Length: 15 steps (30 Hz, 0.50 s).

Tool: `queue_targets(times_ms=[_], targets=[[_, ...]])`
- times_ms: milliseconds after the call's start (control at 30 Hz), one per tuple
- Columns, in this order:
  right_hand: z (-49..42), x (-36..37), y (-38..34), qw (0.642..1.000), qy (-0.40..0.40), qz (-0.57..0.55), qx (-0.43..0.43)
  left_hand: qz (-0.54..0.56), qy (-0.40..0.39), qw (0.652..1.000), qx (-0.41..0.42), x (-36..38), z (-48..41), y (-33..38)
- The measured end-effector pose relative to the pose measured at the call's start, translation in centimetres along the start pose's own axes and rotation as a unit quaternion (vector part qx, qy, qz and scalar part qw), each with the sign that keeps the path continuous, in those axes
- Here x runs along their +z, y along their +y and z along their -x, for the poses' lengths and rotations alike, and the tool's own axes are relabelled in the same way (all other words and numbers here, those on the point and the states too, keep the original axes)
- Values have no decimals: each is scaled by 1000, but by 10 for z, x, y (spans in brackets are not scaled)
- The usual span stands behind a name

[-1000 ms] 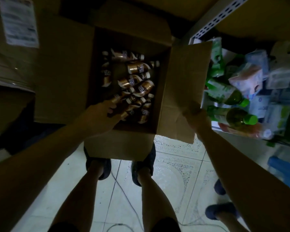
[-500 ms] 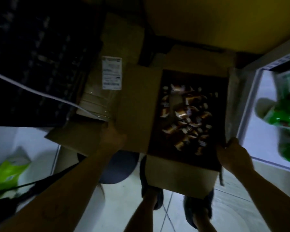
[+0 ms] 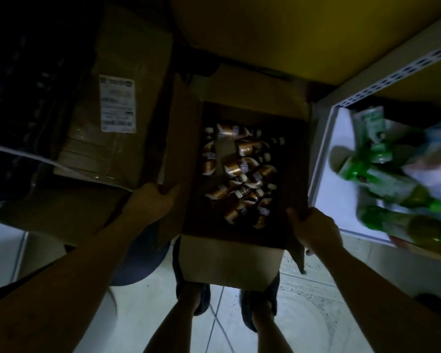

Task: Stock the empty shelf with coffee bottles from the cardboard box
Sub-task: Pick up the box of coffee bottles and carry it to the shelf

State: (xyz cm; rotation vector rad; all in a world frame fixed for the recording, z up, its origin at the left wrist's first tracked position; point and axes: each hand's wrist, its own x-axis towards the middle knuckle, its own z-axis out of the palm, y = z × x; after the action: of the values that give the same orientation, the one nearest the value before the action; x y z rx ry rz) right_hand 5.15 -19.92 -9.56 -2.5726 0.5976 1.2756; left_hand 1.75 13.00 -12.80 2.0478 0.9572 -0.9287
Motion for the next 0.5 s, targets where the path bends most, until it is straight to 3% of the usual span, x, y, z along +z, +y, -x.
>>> queue_targets(times_ms=[167, 333, 500], targets=[[-5, -7, 8, 1000, 15, 16, -13, -179, 93, 976, 77, 18, 7, 28], [8, -47, 0, 995, 58, 49, -72, -199, 112, 968, 102, 0, 36, 69], [69, -100, 11, 994, 47, 25, -96, -220, 112, 965, 88, -53, 104, 99]])
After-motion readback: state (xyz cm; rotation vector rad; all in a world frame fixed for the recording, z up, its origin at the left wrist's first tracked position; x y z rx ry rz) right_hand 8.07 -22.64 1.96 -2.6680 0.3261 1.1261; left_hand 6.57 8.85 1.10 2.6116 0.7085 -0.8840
